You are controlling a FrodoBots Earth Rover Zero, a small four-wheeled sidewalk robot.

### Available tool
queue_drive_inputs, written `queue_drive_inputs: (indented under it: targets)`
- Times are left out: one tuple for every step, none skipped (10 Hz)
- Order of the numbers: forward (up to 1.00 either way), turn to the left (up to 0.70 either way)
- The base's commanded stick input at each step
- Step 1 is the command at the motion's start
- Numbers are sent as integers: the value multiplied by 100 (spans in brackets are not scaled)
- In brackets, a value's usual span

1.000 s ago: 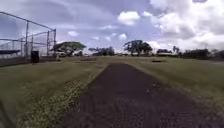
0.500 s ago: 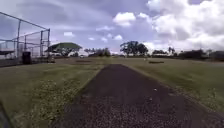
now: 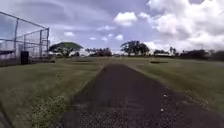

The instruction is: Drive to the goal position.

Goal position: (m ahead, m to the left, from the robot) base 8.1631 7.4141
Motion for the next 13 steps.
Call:
queue_drive_inputs:
  targets:
    - [70,0]
    - [70,0]
    - [70,0]
    - [70,0]
    - [70,0]
    - [70,0]
    - [70,0]
    - [70,0]
    - [70,0]
    - [70,0]
    - [70,0]
    - [70,0]
    - [70,0]
